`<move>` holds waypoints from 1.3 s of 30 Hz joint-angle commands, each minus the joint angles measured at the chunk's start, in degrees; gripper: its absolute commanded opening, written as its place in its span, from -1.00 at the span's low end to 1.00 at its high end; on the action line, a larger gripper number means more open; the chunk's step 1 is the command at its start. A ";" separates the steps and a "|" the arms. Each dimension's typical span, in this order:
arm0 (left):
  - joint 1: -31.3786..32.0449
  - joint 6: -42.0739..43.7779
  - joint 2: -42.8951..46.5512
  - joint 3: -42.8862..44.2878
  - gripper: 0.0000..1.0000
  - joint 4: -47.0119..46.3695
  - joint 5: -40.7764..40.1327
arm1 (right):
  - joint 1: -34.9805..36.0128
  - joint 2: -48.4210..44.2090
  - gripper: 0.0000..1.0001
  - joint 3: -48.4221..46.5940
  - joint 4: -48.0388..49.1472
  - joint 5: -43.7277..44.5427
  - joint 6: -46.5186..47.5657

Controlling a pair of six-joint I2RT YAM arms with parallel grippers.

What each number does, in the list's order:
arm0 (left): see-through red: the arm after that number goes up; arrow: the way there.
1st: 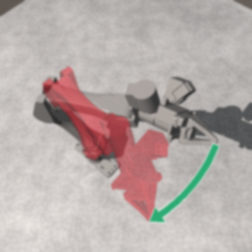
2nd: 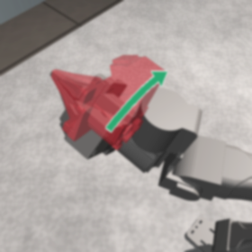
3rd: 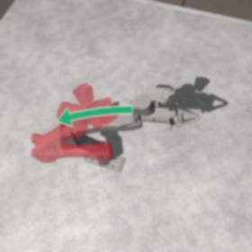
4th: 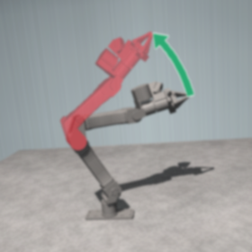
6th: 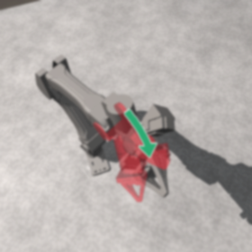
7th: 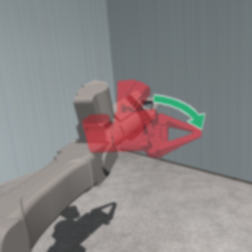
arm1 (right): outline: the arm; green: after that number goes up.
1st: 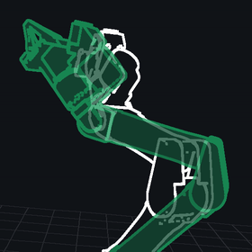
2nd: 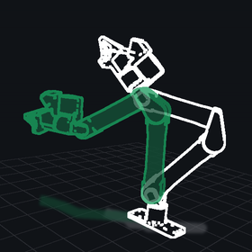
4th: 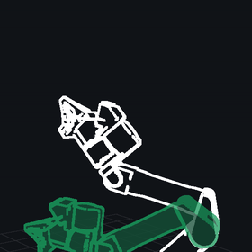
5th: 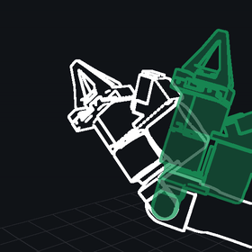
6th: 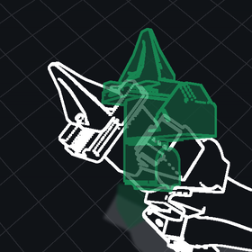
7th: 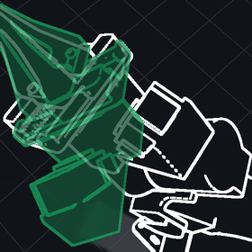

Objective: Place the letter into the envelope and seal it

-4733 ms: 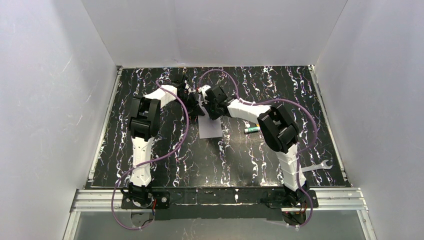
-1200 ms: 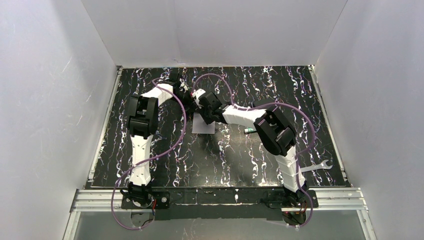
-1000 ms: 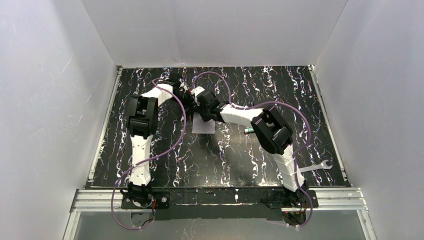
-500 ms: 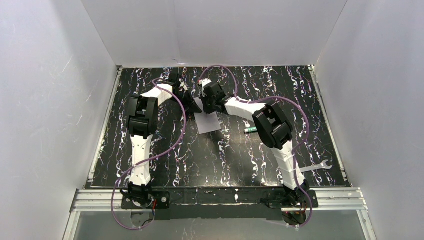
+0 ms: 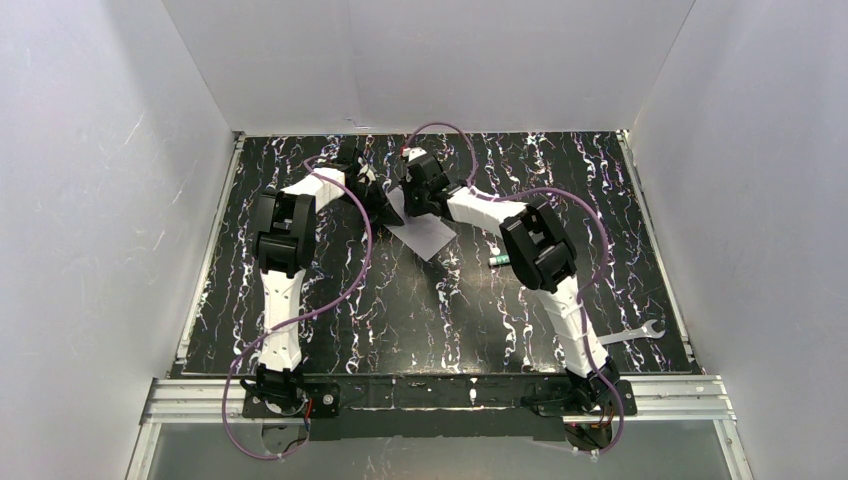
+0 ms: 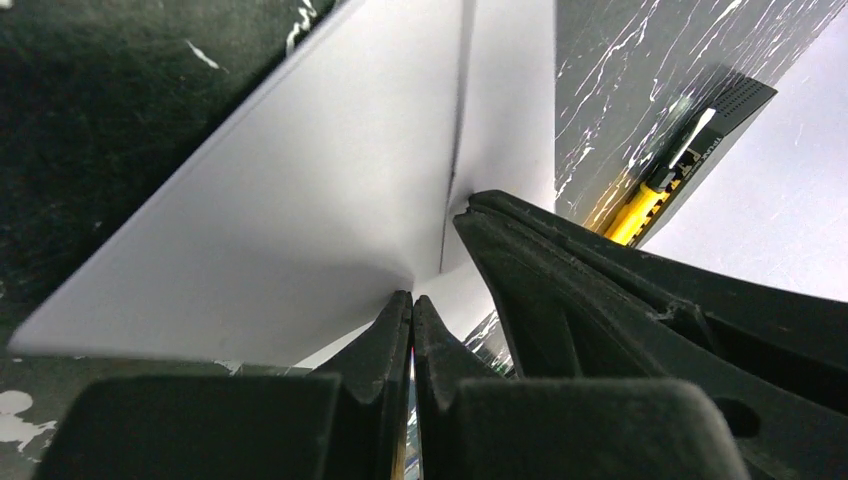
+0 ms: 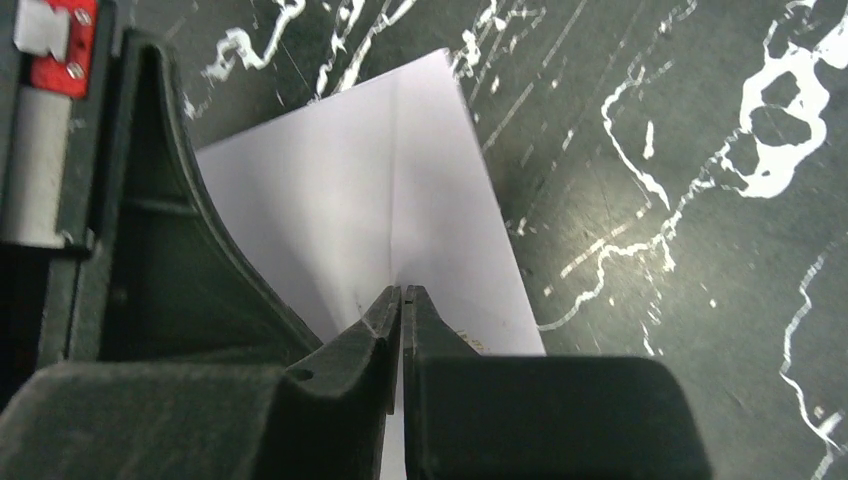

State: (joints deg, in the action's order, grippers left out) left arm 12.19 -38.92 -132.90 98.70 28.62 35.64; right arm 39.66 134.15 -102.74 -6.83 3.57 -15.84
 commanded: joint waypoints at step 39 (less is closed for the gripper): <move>-2.61 10.14 44.08 -21.31 0.53 7.58 -21.72 | -10.28 -40.46 0.09 32.18 -35.89 20.55 -48.14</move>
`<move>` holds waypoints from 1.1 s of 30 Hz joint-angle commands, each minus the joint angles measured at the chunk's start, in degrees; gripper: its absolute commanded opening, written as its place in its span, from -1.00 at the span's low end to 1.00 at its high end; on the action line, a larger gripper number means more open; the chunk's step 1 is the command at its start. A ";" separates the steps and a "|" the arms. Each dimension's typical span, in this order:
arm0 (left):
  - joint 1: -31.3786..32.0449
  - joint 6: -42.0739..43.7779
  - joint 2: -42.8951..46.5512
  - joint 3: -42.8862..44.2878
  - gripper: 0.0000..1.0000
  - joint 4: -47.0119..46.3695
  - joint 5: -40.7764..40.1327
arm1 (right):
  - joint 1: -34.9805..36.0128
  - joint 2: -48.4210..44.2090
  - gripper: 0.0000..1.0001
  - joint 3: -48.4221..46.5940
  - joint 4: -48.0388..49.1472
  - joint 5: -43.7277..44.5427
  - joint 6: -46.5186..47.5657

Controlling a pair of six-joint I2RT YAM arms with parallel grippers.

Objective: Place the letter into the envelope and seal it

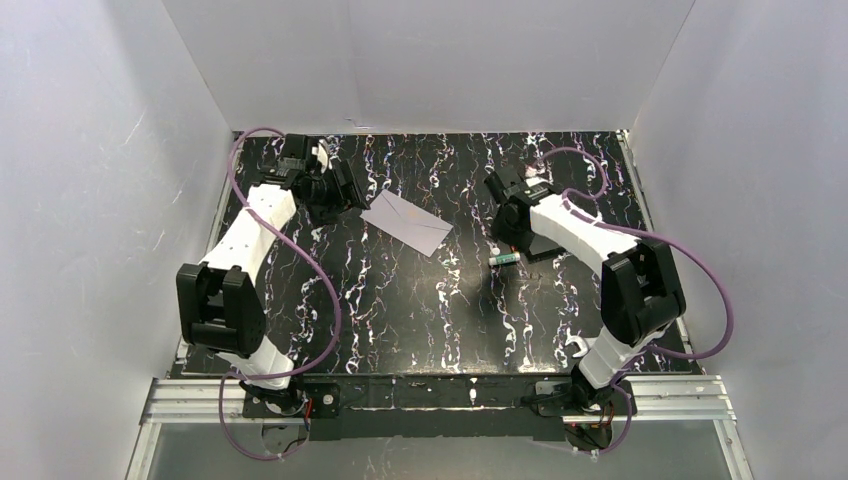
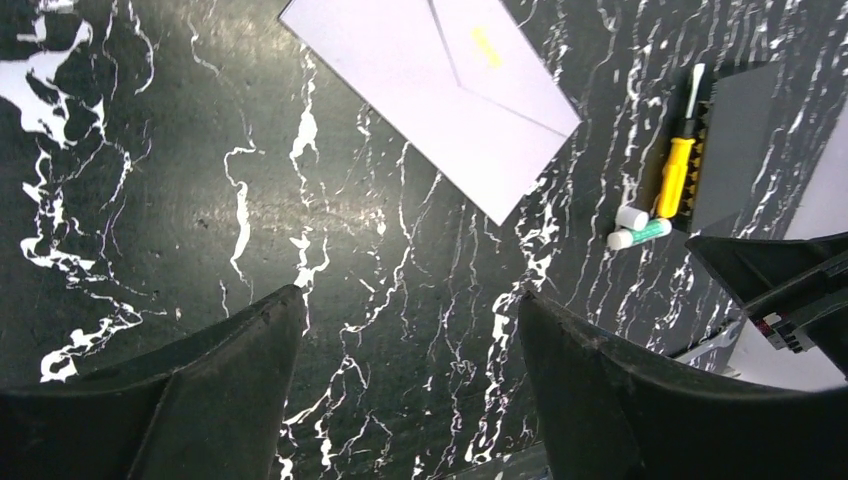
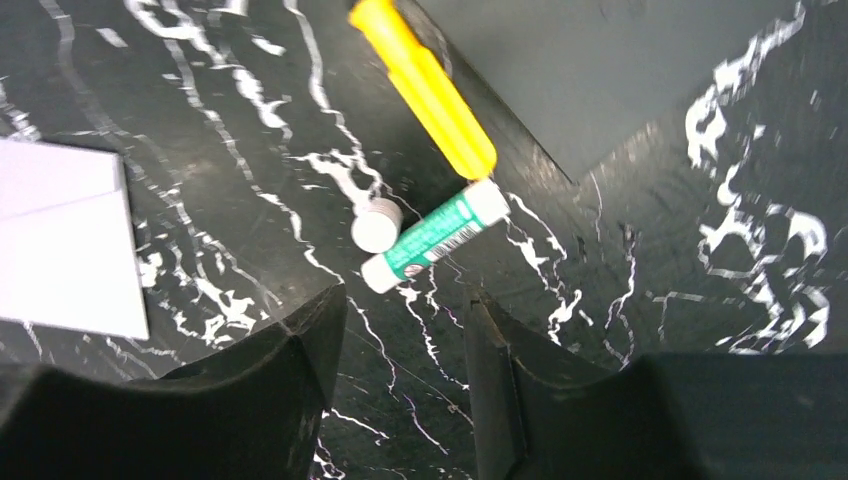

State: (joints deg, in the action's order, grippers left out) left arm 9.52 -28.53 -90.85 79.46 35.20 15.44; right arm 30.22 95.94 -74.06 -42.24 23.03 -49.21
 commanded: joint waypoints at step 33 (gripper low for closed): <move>0.06 -0.65 0.79 -1.34 0.53 1.46 -1.55 | -5.52 7.44 -0.19 8.54 5.72 -1.23 -19.52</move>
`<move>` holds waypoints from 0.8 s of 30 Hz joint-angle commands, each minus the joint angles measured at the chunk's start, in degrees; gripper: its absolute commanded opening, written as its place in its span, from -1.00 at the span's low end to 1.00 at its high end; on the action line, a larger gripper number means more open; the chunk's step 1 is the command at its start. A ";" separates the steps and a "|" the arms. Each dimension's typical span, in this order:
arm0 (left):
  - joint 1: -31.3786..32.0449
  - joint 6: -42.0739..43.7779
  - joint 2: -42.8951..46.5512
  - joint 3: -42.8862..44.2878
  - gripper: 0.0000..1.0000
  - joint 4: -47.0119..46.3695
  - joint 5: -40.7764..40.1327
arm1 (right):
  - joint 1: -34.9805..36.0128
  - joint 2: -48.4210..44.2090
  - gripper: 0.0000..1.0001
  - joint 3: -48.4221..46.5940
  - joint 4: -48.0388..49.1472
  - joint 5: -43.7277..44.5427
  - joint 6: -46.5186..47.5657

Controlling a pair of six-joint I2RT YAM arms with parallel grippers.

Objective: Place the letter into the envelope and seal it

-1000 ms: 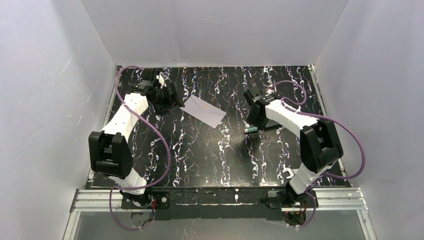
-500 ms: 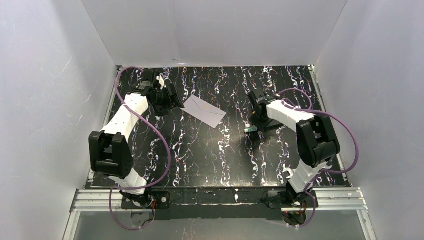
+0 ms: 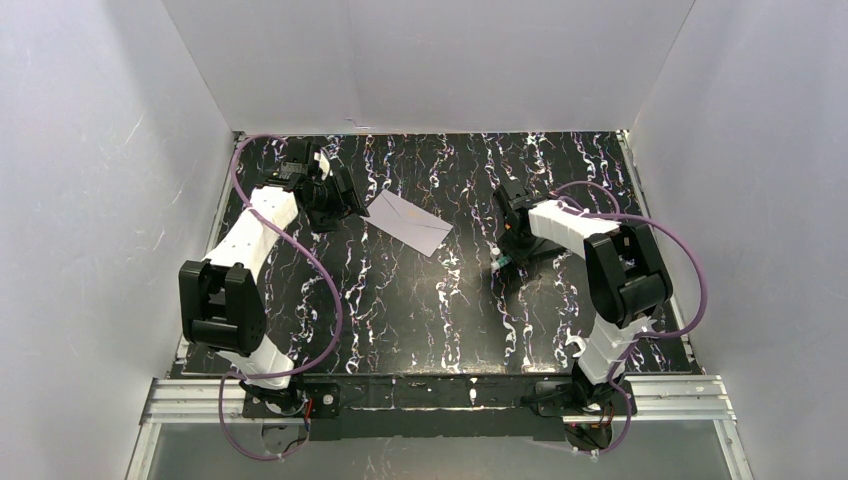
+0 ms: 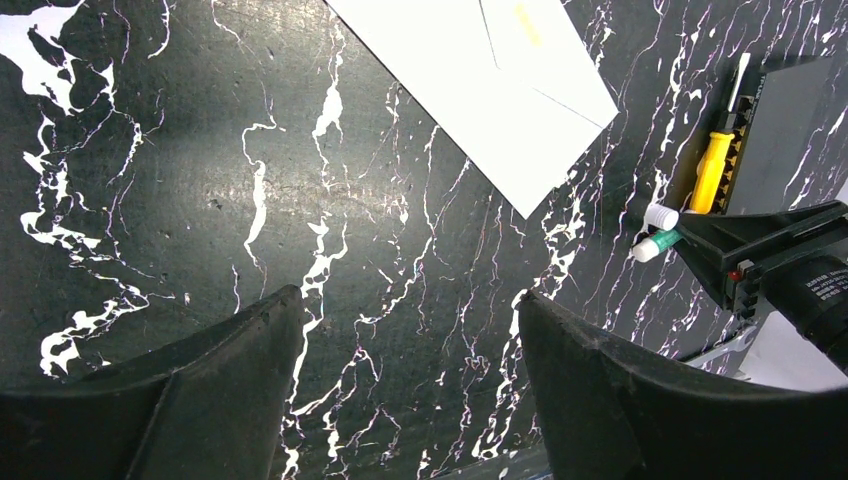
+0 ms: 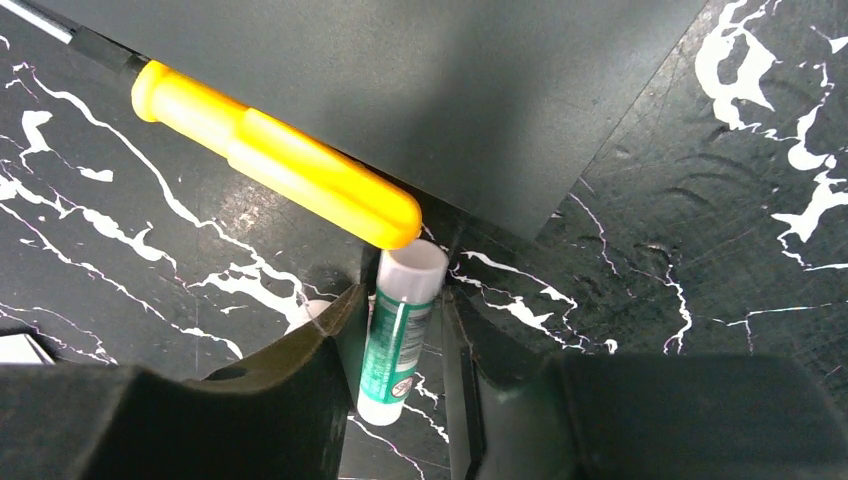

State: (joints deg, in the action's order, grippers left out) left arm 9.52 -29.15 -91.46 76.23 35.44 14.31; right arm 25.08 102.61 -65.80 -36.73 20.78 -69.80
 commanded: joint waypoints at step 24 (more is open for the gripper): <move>5.30 -15.48 12.01 -10.00 0.79 -42.14 43.23 | 8.10 -24.39 -0.81 -0.67 43.97 -35.40 35.09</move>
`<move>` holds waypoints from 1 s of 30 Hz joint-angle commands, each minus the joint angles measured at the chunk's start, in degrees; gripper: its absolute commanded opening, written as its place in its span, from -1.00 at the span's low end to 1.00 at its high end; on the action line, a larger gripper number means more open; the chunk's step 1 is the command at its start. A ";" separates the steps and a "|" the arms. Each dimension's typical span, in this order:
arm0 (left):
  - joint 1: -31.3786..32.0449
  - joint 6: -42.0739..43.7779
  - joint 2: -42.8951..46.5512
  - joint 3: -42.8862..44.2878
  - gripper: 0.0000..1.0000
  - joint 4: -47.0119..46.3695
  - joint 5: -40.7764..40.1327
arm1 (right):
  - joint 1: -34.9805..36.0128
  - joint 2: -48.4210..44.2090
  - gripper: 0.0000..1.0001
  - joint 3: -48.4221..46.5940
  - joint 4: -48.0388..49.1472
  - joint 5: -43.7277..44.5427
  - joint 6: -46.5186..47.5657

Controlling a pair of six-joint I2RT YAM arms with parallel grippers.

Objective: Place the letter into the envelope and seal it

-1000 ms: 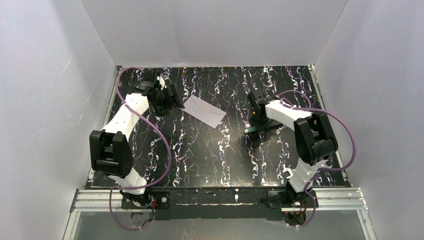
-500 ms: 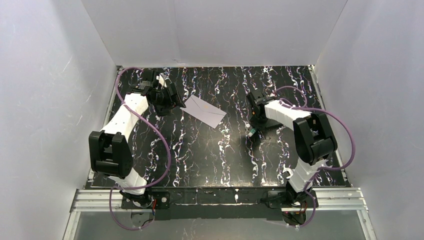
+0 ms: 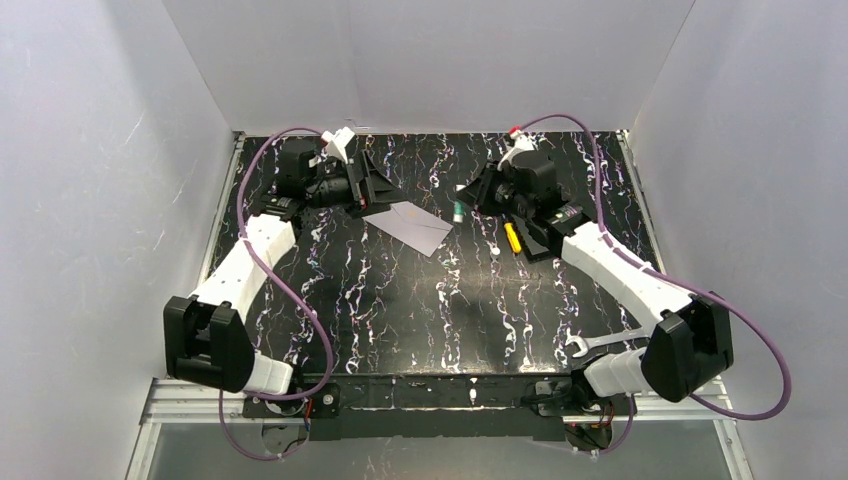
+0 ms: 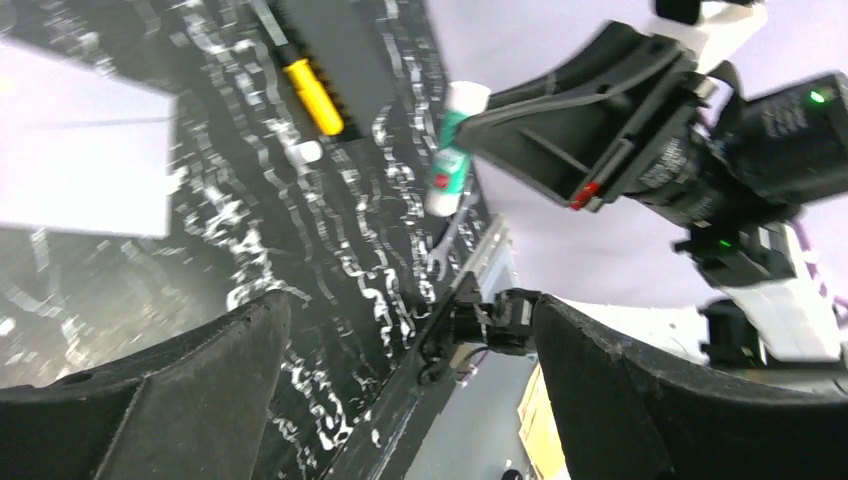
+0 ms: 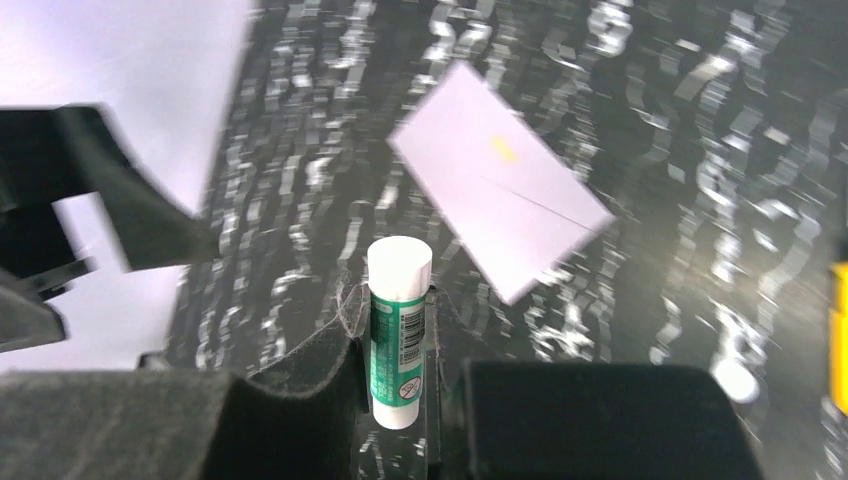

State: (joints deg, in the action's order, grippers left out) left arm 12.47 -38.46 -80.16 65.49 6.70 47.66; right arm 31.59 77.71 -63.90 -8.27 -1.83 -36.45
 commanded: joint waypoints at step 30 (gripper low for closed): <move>7.71 -13.62 -6.28 6.94 -0.56 -27.90 10.53 | 2.60 4.03 -0.78 -3.16 37.40 -22.66 -15.77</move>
State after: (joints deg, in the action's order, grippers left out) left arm 19.77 -50.83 -85.69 71.16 -17.67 57.19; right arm 34.02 81.91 -66.89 24.56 -22.61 -50.92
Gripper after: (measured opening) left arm 0.328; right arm 0.239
